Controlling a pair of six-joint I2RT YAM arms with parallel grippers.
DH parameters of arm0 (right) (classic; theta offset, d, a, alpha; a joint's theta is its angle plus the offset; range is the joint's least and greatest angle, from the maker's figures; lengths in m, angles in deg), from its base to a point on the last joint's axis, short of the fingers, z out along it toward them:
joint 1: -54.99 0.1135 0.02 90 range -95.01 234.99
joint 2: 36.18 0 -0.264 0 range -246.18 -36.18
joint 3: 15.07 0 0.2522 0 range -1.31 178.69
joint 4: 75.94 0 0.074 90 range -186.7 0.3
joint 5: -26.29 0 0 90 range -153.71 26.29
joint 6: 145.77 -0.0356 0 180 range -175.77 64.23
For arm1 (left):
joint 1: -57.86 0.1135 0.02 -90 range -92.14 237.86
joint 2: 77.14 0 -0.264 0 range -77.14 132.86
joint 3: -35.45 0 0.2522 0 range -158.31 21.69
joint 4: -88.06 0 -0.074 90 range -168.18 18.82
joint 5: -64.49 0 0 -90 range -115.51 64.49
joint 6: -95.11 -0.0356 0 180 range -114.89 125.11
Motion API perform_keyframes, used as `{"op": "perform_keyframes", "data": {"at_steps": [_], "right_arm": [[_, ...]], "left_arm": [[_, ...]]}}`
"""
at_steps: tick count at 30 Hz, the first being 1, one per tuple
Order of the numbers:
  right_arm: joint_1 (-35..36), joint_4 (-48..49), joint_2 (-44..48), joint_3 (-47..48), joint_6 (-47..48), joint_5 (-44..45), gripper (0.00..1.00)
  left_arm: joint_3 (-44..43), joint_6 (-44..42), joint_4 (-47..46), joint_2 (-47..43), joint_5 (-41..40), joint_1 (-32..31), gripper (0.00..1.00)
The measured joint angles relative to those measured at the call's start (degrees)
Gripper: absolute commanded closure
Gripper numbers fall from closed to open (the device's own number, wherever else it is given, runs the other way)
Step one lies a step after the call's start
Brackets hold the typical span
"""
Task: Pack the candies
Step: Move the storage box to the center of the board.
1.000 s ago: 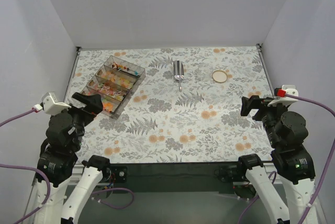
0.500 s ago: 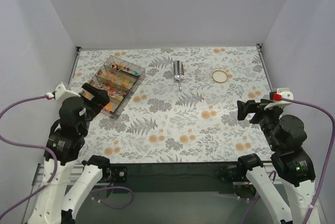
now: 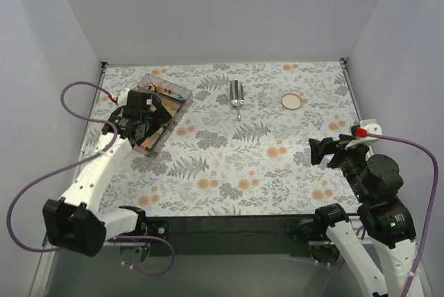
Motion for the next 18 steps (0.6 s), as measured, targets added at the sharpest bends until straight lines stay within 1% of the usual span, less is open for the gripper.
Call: {"op": "perform_keyframes", "data": {"at_steps": [2,5,7,9,11,14,16,18], "right_arm": [[0.0,0.0,-0.83,0.0,0.17,-0.57,0.02],[0.0,-0.04,-3.08,0.0,0.22,-1.44,0.02],[0.0,-0.11,-4.72,0.02,0.28,-2.05,0.02],[0.0,-0.22,-5.7,0.02,0.33,-2.56,0.02],[0.0,-0.5,-6.4,0.0,0.31,-2.69,0.02],[0.0,-0.7,-7.21,0.02,0.31,-2.82,0.02],[0.0,-0.81,-7.96,0.02,0.31,-2.82,0.02],[0.0,-0.9,-8.94,0.02,0.31,-2.8,0.02]], "left_arm": [[-1.86,-0.04,-1.03,5.03,-0.35,0.0,0.07],[-4.37,-0.44,-2.91,12.28,-0.96,0.46,0.1],[-5.57,-0.92,-3.72,15.63,-1.29,1.38,0.11],[-6.95,-1.57,-4.52,18.99,-1.73,2.71,0.16],[-8.59,-2.45,-5.33,22.38,-2.19,4.17,0.18],[-10.29,-3.52,-6.71,26.56,-2.12,6.51,0.27],[-11.37,-4.04,-7.58,29.51,-2.03,7.93,0.29],[-12.59,-4.55,-8.11,32.26,-1.99,9.03,0.36]]}}
